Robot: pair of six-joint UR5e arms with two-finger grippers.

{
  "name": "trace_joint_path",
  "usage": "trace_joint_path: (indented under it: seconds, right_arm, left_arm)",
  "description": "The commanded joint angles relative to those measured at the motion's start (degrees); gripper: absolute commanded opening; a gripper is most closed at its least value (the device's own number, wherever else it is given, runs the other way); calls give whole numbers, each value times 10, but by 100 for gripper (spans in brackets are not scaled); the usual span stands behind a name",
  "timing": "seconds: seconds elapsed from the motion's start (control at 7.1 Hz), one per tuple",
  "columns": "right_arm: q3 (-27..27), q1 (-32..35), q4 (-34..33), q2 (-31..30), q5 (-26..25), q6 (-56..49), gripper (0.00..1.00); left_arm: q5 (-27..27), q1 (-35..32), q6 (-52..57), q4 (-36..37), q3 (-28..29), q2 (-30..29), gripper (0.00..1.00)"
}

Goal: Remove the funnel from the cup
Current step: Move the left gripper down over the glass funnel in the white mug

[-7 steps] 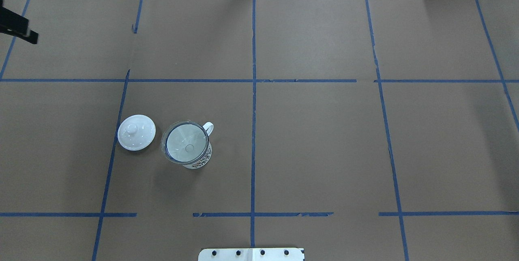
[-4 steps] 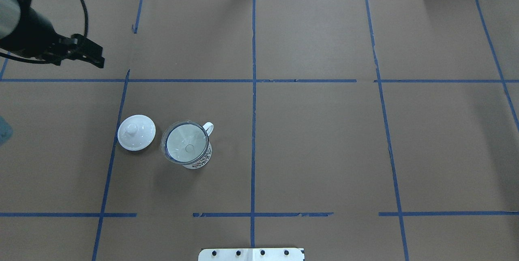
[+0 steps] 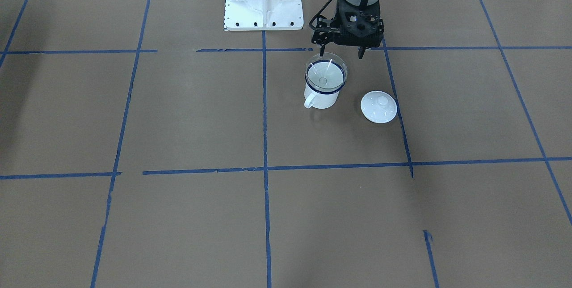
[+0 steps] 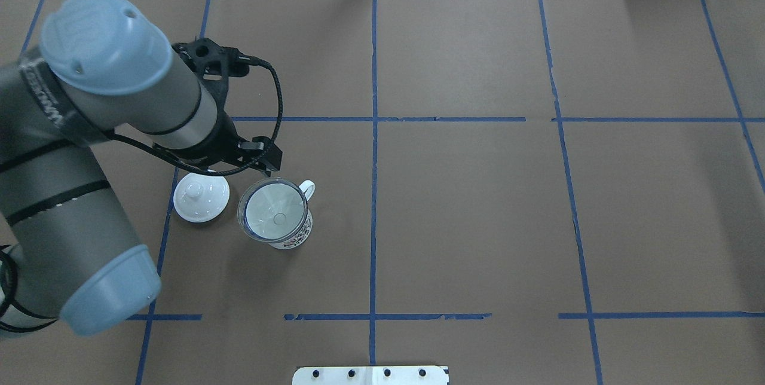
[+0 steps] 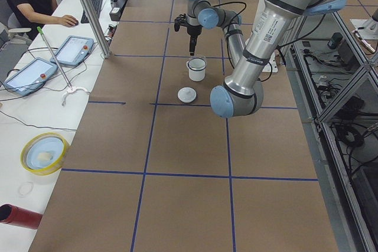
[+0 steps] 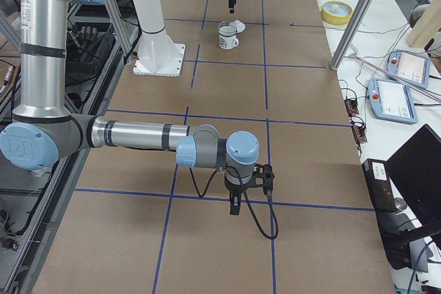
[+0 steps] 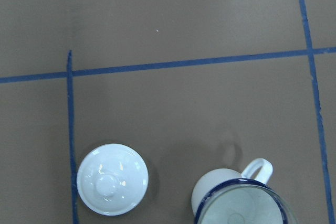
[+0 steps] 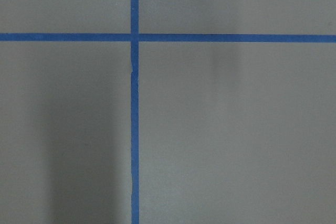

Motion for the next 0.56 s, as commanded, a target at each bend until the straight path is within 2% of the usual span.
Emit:
trace_joint_path:
  seconds: [0.0,0.14,0.28,0.42]
  right_arm:
    - [0,0,0,0,0,0,100]
    - [0,0,0,0,0,0,100]
    - [0,0,0,0,0,0,100]
    - [0,0,0,0,0,0,100]
  left_arm:
    - [39,58,-49,-41,76,-25,100]
    - [39,59,-49,-75,102,-23,100]
    - [39,59,-49,-95,118,-23,92]
    - [39,61,-50,-101,118,-22,74]
